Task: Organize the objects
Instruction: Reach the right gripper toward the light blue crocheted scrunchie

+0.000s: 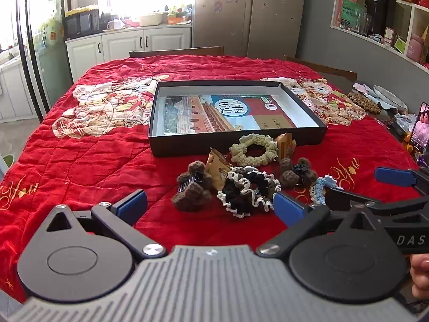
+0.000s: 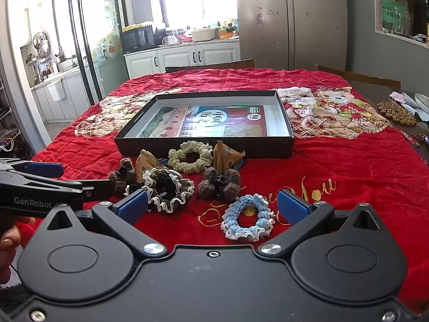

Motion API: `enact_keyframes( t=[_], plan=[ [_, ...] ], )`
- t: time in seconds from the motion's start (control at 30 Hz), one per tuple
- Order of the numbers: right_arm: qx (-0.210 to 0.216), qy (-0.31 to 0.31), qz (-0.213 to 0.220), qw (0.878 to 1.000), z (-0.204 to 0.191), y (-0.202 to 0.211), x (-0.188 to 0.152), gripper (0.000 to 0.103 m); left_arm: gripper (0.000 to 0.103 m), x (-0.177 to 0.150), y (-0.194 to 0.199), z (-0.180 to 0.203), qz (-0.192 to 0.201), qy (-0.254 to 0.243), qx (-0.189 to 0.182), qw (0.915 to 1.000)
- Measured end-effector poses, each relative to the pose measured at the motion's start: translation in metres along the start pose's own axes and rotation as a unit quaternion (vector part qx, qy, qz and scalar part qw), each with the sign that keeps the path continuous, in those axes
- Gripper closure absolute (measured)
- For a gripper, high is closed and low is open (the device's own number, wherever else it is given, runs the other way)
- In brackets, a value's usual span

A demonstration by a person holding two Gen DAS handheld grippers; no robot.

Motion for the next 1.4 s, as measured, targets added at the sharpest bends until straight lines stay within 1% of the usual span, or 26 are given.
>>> enact_keyframes(
  t=[0.67, 0.8, 0.9, 0.97, 1.03, 1.13, 1.17, 1.23, 1.33, 1.4],
  plan=[
    [-0.001, 0.0, 0.004, 1.0, 0.001, 0.002, 0.0, 0.0, 0.0, 0.002, 0.002, -0.003, 0.009, -0.003, 0.007, 0.9999],
    [-0.003, -0.002, 0.003, 1.0, 0.004, 0.001, 0.0, 0.0, 0.0, 0.005, 0.0, -0.01, 0.018, -0.004, 0.023, 0.9996],
    [-0.003, -0.004, 0.002, 1.0, 0.007, -0.002, 0.0, 0.0, 0.0, 0.006, -0.003, -0.015, 0.027, -0.018, 0.036, 0.9988],
    [-0.003, -0.001, 0.001, 1.0, 0.009, -0.004, 0.0, 0.001, 0.0, 0.005, -0.009, -0.016, 0.023, -0.032, 0.03, 0.9988],
    [-0.004, 0.009, 0.0, 1.0, 0.011, -0.007, 0.001, 0.001, 0.0, 0.002, -0.013, -0.014, 0.022, -0.052, 0.012, 0.9983],
    [-0.013, 0.039, -0.003, 0.999, 0.014, -0.015, -0.002, 0.001, 0.0, -0.001, -0.018, -0.011, 0.032, -0.084, 0.009, 0.9959],
    [-0.015, 0.046, -0.003, 0.999, 0.015, -0.017, -0.003, 0.002, 0.0, -0.003, -0.02, -0.01, 0.036, -0.091, 0.009, 0.9952],
    [-0.017, 0.052, -0.002, 0.998, 0.019, -0.023, -0.005, 0.007, 0.0, -0.005, -0.026, -0.01, 0.037, -0.096, 0.004, 0.9946],
    [-0.007, 0.056, -0.006, 0.998, 0.024, -0.031, -0.01, 0.02, 0.0, -0.01, -0.038, -0.014, 0.027, -0.094, -0.008, 0.9952],
    [0.0, 0.058, -0.01, 0.998, 0.027, -0.036, -0.013, 0.033, 0.0, -0.013, -0.044, -0.019, 0.022, -0.085, -0.016, 0.996]
  ],
)
Point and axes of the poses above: each gripper's, at about its wrist camera, not at the fingertips, and y roughly against the way its jaws point, z to its right, x to its top, the point moved 9 cm from there along -y, roughly the way its jaws point, and after that the axes turned 1 degree about z, right-handed, at the moved point
